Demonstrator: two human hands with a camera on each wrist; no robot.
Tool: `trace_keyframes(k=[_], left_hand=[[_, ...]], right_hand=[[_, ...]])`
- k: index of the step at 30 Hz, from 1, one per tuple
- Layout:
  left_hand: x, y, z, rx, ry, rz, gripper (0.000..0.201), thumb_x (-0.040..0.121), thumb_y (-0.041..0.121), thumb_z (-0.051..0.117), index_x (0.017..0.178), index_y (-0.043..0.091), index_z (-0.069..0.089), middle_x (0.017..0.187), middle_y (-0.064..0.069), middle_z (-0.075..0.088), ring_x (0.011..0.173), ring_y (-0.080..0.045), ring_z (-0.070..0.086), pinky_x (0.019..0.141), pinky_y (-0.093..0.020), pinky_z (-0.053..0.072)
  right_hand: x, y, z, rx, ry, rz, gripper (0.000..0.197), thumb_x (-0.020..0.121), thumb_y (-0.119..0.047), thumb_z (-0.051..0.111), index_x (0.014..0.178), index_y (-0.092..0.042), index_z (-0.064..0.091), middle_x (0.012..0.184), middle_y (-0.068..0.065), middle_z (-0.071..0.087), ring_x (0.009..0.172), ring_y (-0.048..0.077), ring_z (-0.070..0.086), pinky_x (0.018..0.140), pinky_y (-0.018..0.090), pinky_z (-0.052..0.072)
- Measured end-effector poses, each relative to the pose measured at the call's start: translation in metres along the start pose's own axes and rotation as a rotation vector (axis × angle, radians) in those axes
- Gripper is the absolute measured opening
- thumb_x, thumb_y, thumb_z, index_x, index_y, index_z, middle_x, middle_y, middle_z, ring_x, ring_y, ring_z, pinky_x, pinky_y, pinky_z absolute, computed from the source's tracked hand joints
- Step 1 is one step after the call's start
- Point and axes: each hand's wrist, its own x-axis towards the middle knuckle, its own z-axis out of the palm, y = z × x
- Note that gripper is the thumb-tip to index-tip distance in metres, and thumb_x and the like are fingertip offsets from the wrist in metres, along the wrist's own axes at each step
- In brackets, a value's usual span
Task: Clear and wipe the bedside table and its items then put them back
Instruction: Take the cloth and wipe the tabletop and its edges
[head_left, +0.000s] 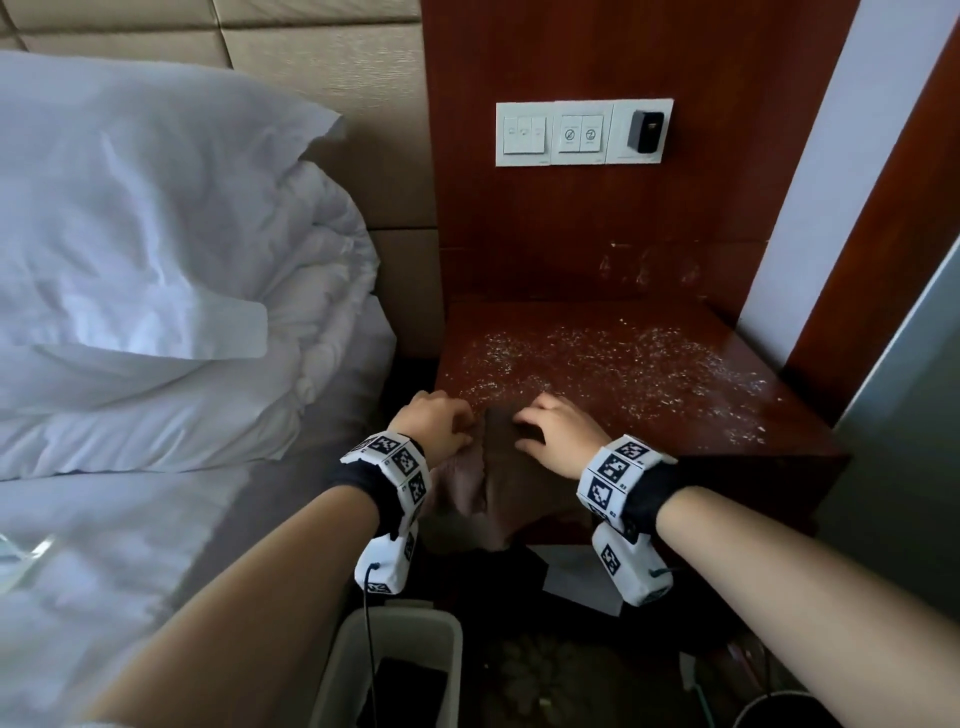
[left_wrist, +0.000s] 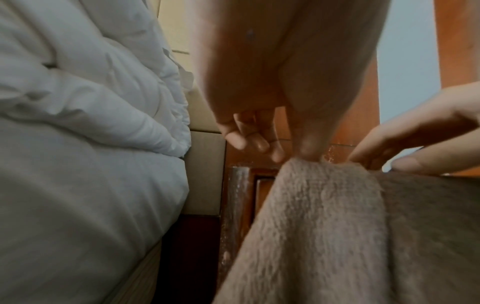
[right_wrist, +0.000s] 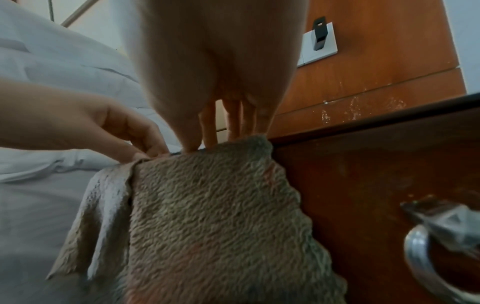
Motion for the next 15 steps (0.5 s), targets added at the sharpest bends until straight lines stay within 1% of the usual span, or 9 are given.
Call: trace_keyframes(k=[3,7,9,11,15], left_hand=[[-0.005,0.002,0.003,-0.007,0.046,-0.046,0.030,0.089,0.028,0.058,0.119,0.029,0.057,0.124,-0.002,0.048,0.121,-0.026,0.038,0.099,-0.038,0.041],[-0.005,-0.004,0.002,-0.031,0.078,-0.145,0.046,0.088,0.032,0.059,0.131,0.030,0.044,0.134,-0.004,0.043,0.126,-0.029,0.035,0.102,-0.040,0.036],[-0.002,-0.009,0.000,-0.039,0.077,-0.197,0.055,0.088,0.034,0.060,0.137,0.029,0.036,0.137,-0.005,0.041,0.128,-0.029,0.035,0.104,-0.042,0.034],[0.004,-0.015,-0.004,-0.044,0.051,-0.232,0.060,0.088,0.036,0.060,0.140,0.029,0.032,0.139,-0.005,0.039,0.131,-0.030,0.033,0.105,-0.043,0.033],[0.020,-0.025,-0.010,-0.074,-0.001,-0.294,0.060,0.088,0.037,0.060,0.140,0.028,0.032,0.141,-0.007,0.037,0.132,-0.031,0.032,0.106,-0.046,0.034]], right_hand=[[-0.010,-0.003,0.000,-0.026,-0.069,-0.014,0.053,0.092,-0.042,0.052,0.141,-0.025,0.041,0.144,0.003,0.036,0.133,0.023,0.033,0.103,0.039,0.040],[-0.012,-0.012,0.002,-0.121,-0.096,-0.027,0.051,0.096,-0.039,0.047,0.144,-0.027,0.036,0.151,0.003,0.033,0.138,0.026,0.029,0.109,0.040,0.034],[-0.006,-0.017,0.000,-0.142,-0.113,-0.025,0.049,0.097,-0.040,0.044,0.143,-0.028,0.037,0.151,0.003,0.034,0.137,0.027,0.033,0.108,0.041,0.036],[0.003,-0.022,-0.002,-0.141,-0.135,-0.015,0.047,0.097,-0.041,0.043,0.143,-0.028,0.038,0.150,0.004,0.037,0.134,0.028,0.039,0.105,0.042,0.040],[0.023,-0.028,-0.004,-0.169,-0.171,-0.005,0.046,0.097,-0.039,0.043,0.141,-0.026,0.040,0.147,0.008,0.039,0.129,0.032,0.045,0.101,0.043,0.044]])
